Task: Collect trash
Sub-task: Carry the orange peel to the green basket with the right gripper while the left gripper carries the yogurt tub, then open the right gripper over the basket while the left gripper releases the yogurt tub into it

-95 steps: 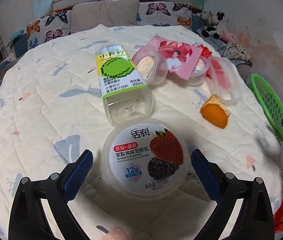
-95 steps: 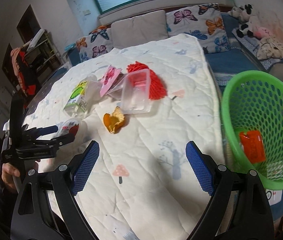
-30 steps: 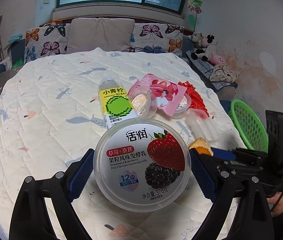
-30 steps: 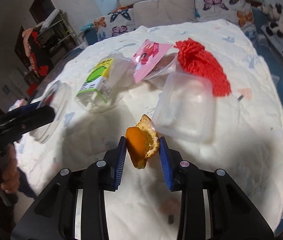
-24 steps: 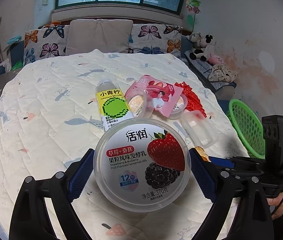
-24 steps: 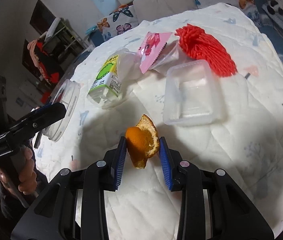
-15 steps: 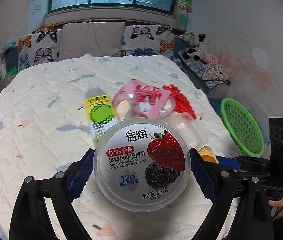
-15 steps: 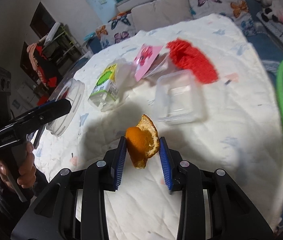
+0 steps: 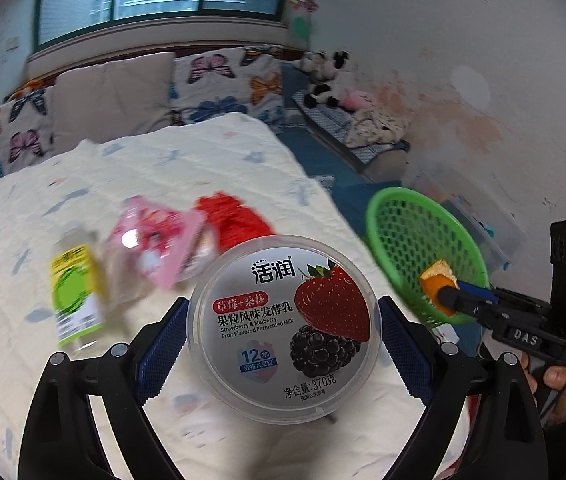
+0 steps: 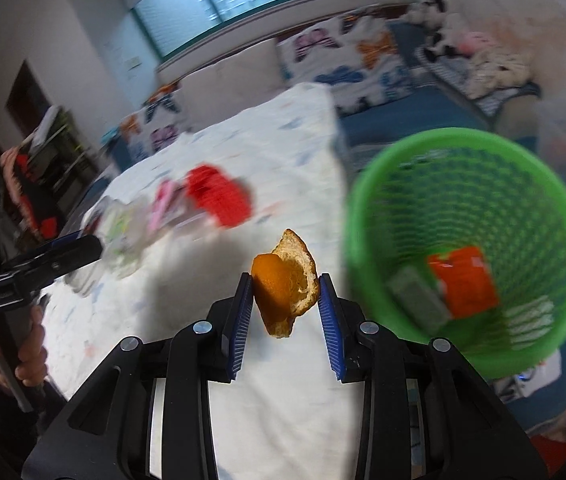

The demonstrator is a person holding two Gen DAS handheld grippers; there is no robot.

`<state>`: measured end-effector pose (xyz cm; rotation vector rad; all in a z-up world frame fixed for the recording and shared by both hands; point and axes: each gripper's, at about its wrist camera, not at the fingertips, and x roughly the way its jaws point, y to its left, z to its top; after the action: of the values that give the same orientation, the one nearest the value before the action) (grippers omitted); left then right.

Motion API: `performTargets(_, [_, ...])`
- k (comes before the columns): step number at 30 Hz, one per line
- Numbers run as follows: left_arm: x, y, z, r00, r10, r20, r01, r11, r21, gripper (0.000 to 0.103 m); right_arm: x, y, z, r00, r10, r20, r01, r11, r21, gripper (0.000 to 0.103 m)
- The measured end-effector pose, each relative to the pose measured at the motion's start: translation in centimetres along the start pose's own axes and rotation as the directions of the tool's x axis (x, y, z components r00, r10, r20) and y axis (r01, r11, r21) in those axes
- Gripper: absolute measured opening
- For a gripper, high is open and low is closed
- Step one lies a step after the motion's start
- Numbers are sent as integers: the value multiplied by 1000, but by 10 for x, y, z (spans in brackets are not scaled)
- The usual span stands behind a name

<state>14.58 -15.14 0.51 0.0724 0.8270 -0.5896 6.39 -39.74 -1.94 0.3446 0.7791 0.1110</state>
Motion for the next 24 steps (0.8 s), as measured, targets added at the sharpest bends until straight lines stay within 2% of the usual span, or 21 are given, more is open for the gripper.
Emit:
performTargets(8, [30,-51,25,998,-50,-32,52,997,59,89,-24,-67,9,990,-130,47,127,989,70,35])
performTargets(16, [47,-88,43,997,-64,-44,69,991,118,89,-19,-102,10,979,-200,40,195,975,108,38])
performTargets(19, [53,-97,48,996,-74,-50,80,989,125,89,-16,-108,10,978,-205,39,199,972,127,52])
performTargets(24, [67,-112,54,994,-84,-69,93,985,144,89,-23,-113,8,974,-220,57,211,968,136,56])
